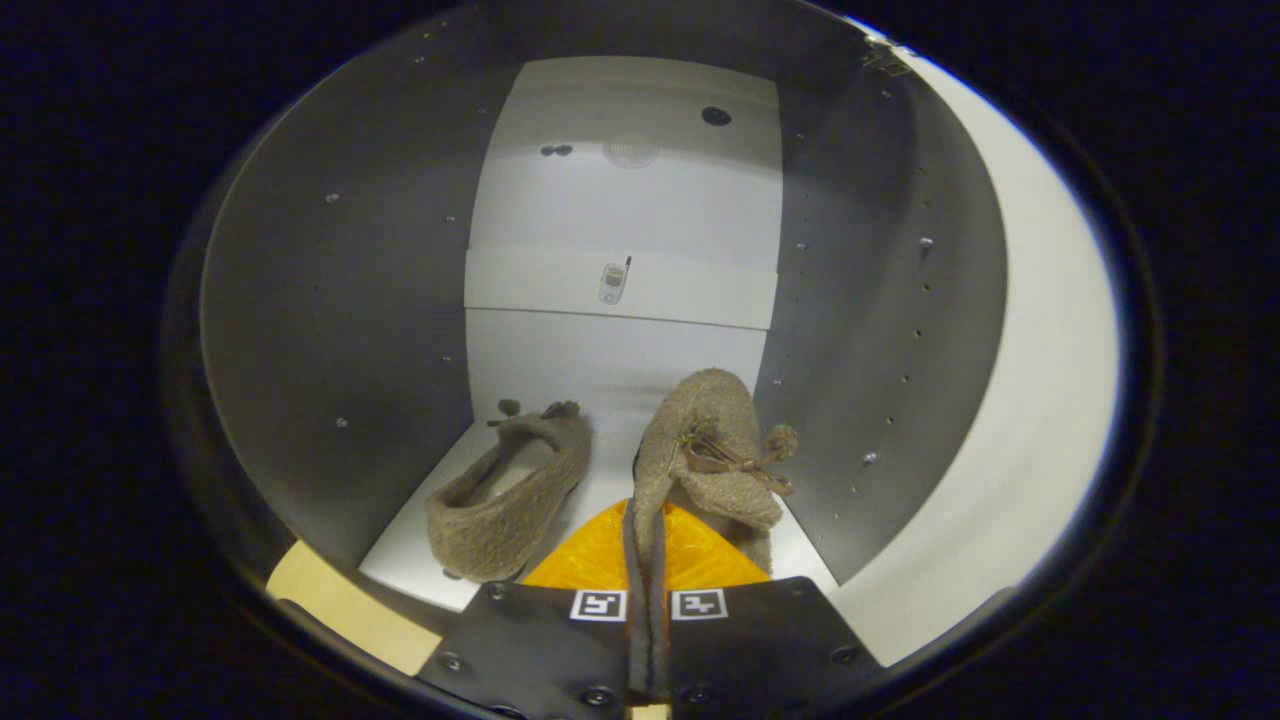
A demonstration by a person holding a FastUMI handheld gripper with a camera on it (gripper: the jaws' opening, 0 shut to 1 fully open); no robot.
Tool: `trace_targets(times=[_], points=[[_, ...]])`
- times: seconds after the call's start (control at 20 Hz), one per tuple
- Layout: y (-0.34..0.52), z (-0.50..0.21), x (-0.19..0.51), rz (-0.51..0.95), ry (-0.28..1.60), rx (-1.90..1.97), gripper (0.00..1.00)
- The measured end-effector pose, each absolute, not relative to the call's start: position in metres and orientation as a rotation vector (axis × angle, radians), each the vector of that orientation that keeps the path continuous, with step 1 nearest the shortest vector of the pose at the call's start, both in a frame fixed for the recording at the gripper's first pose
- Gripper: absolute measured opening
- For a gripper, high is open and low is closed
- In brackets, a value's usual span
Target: Open the shoe cabinet door, grab the shoes and put them into the shoe cabinet, then close the shoe cabinet door.
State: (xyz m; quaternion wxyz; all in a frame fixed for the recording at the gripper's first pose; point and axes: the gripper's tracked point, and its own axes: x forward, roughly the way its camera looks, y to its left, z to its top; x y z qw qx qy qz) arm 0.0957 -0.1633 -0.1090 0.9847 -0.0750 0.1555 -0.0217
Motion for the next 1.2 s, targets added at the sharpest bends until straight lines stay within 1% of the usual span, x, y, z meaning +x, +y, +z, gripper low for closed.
trace_targets(times=[0.4, 0.85, 1.05, 1.2], points=[[-0.176, -0.119, 0.154, -0.071, 0.335, -0.168, 0.02], [-0.163, -0.131, 0.165, -0.046, 0.36, -0.13, 0.03], [-0.159, -0.133, 0.166, -0.033, 0.361, -0.116, 0.1], [-0.154, -0.132, 0.161, -0.012, 0.365, -0.102, 0.12]])
